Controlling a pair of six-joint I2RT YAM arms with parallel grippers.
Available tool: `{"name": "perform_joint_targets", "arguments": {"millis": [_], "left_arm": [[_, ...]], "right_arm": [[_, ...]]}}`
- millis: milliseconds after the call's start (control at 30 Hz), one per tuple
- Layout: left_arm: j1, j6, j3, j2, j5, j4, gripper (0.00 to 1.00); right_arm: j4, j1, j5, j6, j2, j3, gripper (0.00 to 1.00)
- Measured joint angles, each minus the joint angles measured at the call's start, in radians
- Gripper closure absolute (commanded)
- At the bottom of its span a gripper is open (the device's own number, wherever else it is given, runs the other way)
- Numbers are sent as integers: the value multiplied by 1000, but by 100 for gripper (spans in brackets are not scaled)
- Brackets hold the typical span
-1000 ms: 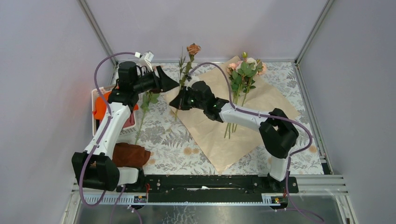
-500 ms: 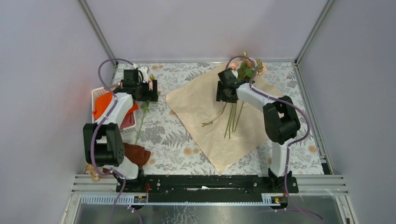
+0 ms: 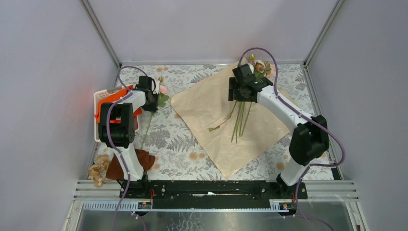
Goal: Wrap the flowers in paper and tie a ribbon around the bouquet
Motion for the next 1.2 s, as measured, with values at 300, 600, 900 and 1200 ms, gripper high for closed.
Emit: {"name": "perform_joint_targets", "arguments": {"millis": [300, 600, 900, 1200], "left_arm": [[87, -66, -24, -189, 101, -50, 100], [89, -421, 28, -696, 451, 115, 100], [-118, -745, -5, -585, 682, 198, 100], [-160, -782, -14, -566, 673, 231, 1]], "right_arm": [[-35, 1, -55, -31, -157, -88, 32], [222, 320, -366, -124, -183, -127, 0], [930, 364, -657, 101, -73, -214, 34], [926, 313, -553, 252, -5, -251, 100]]}}
